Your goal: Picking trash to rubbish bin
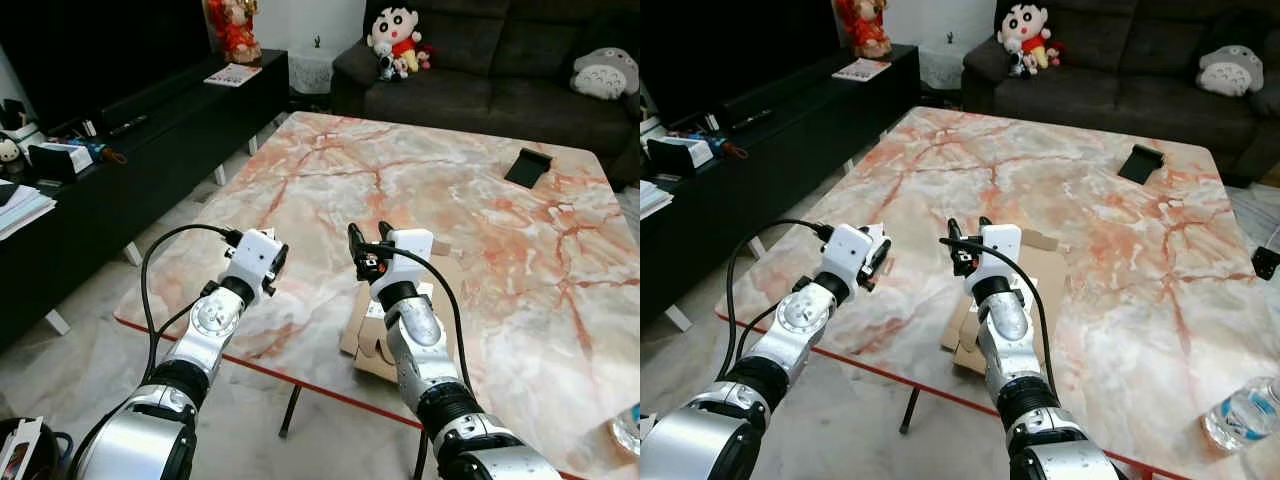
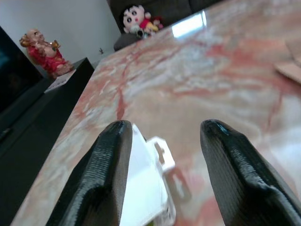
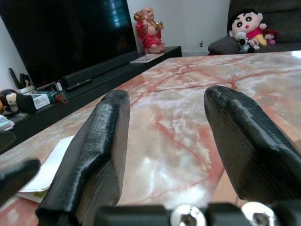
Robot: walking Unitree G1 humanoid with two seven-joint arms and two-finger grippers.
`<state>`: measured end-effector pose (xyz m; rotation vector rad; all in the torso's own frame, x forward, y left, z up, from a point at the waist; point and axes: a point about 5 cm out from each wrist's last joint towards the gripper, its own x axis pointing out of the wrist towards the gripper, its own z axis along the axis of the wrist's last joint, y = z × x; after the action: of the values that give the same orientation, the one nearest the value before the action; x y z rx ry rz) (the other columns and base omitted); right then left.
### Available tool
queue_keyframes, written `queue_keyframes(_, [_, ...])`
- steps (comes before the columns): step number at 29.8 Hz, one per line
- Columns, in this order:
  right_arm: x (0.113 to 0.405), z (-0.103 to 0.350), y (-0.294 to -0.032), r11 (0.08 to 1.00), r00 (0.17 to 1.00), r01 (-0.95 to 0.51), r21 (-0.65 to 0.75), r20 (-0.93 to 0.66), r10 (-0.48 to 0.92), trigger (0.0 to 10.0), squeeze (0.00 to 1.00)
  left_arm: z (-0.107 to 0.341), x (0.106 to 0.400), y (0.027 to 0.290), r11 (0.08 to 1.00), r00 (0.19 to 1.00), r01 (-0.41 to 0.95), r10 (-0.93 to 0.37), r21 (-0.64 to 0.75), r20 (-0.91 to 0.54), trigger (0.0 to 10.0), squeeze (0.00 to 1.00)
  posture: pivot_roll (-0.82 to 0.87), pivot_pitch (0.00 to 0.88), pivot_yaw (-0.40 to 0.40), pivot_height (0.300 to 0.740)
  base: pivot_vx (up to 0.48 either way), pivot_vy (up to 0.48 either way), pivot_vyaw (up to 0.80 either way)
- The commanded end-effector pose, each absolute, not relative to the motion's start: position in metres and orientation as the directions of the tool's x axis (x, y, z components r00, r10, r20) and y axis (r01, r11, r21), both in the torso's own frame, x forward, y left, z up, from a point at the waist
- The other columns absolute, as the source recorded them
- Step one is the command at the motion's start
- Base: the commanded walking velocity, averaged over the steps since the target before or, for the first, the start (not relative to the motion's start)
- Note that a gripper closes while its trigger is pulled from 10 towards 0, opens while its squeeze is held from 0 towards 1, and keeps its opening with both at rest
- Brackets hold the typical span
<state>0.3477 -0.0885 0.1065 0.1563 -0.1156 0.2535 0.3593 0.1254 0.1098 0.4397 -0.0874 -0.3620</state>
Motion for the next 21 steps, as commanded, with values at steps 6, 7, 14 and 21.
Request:
queue_keyframes(6, [0.349,0.108,-0.09,0.957,0.962,-0.256,0.138,0.136,0.237,10.0,0.0,0.109,0.364,0.136,0.795,0.951,0.285,-0.306,0.535,-0.053,10.0,1.0,-0.01,0.014,-0.003,0.74,0.0,0.0,0.0])
queue_keyframes(7, [0.349,0.108,-0.09,0.957,0.962,-0.256,0.138,0.136,0.237,10.0,0.0,0.108,0.365,0.136,0.792,0.95,0.288,-0.306,0.539,-0.059,10.0,1.0,-0.01,0.014,-0.003,0.74,0.0,0.0,0.0])
queue_keyframes(14, [0.348,0.108,-0.09,0.957,0.962,-0.254,0.14,0.138,0.235,10.0,0.0,0.106,0.365,0.13,0.765,0.945,0.307,-0.313,0.566,-0.09,10.0,1.0,-0.02,0.015,-0.002,0.74,0.0,0.0,0.0])
queue_keyframes(21, [0.346,0.106,-0.091,0.957,0.963,-0.253,0.139,0.136,0.235,10.0,0.0,0.106,0.37,0.125,0.718,0.951,0.298,-0.283,0.629,-0.128,10.0,0.0,-0.02,0.019,-0.005,0.74,0.0,0.0,0.0])
